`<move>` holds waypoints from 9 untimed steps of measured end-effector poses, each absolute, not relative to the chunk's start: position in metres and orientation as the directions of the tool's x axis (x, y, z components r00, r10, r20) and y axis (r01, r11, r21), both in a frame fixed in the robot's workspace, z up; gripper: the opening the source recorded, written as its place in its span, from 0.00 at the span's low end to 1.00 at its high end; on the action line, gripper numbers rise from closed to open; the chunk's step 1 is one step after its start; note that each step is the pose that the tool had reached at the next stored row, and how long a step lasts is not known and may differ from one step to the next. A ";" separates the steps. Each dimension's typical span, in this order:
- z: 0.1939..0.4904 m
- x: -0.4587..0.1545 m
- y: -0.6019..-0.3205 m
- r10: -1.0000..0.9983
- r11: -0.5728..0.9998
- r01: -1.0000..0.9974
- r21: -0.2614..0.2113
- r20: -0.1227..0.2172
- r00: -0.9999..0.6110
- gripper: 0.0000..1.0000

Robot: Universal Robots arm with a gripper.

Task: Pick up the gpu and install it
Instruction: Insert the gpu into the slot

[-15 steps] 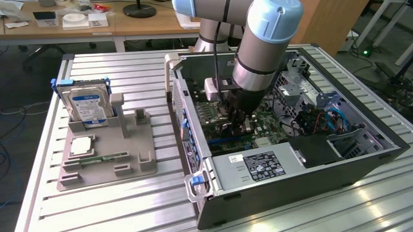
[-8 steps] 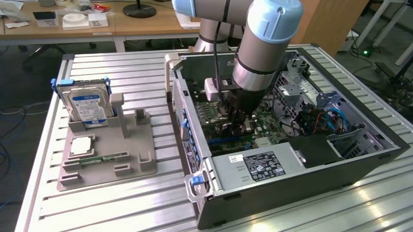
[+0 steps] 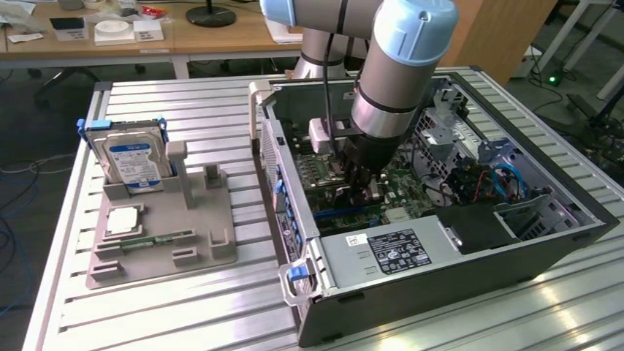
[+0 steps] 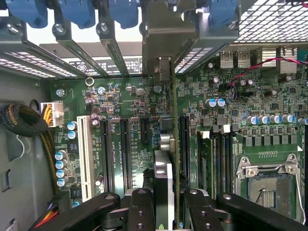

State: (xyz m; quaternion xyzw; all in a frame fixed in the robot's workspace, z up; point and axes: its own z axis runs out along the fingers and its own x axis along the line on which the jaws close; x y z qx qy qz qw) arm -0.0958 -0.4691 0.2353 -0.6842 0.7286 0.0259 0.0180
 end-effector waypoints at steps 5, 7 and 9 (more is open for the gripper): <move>0.235 -0.096 -0.469 -0.996 0.062 -0.998 0.013 -0.062 -0.063 0.28; 0.235 -0.096 -0.469 -0.996 0.062 -0.998 0.013 -0.062 -0.063 0.28; 0.235 -0.096 -0.469 -0.996 0.062 -0.998 0.013 -0.062 -0.063 0.28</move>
